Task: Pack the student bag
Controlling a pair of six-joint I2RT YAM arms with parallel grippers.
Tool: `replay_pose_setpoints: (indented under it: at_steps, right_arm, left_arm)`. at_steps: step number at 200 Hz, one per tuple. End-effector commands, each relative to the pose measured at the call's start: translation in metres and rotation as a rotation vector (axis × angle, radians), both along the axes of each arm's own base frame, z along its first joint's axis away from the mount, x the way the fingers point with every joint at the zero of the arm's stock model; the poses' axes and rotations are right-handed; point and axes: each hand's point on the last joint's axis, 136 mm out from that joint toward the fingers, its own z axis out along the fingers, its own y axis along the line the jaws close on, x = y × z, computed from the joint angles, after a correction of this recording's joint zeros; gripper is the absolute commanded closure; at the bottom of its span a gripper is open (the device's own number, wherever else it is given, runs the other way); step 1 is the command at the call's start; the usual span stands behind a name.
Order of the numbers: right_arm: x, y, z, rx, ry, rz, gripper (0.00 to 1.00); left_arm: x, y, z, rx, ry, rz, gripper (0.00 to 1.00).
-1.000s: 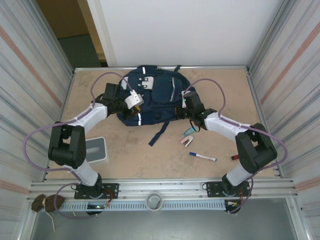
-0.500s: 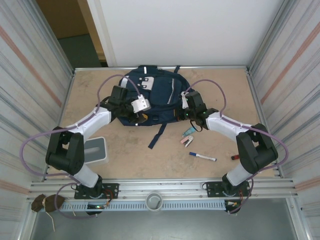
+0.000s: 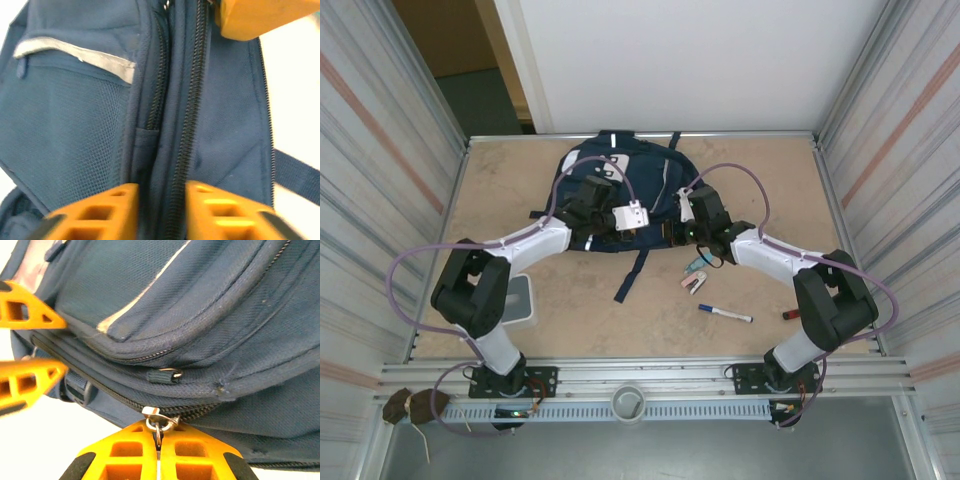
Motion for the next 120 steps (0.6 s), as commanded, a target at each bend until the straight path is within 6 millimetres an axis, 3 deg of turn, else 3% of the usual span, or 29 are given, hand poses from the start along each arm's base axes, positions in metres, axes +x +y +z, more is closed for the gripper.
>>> replay_pose_setpoints:
  at_steps: [1,15,36,62,78,120]
  right_arm:
    - [0.001,-0.020,0.010,-0.041,-0.020,-0.096,1.00]
    - [0.005,-0.039,0.003,-0.112,-0.012,-0.173,1.00]
    - [0.010,-0.062,-0.006,-0.201,-0.008,-0.266,1.00]
    - [0.018,-0.077,-0.012,-0.261,-0.015,-0.303,1.00]
    - [0.024,-0.072,-0.011,-0.244,-0.025,-0.272,1.00]
    - [0.022,-0.034,-0.004,-0.180,-0.063,-0.101,1.00]
  left_arm:
    - [0.014,0.013,0.016,-0.024,-0.083,0.015,0.92]
    - [0.011,0.024,0.019,-0.056,-0.084,0.006,1.00]
    - [0.007,0.044,0.023,-0.092,-0.100,0.007,1.00]
    - [0.008,0.071,0.023,-0.112,-0.090,0.048,1.00]
    - [0.011,0.089,0.021,-0.112,-0.093,0.088,1.00]
    - [0.028,0.141,0.016,-0.105,-0.088,0.273,1.00]
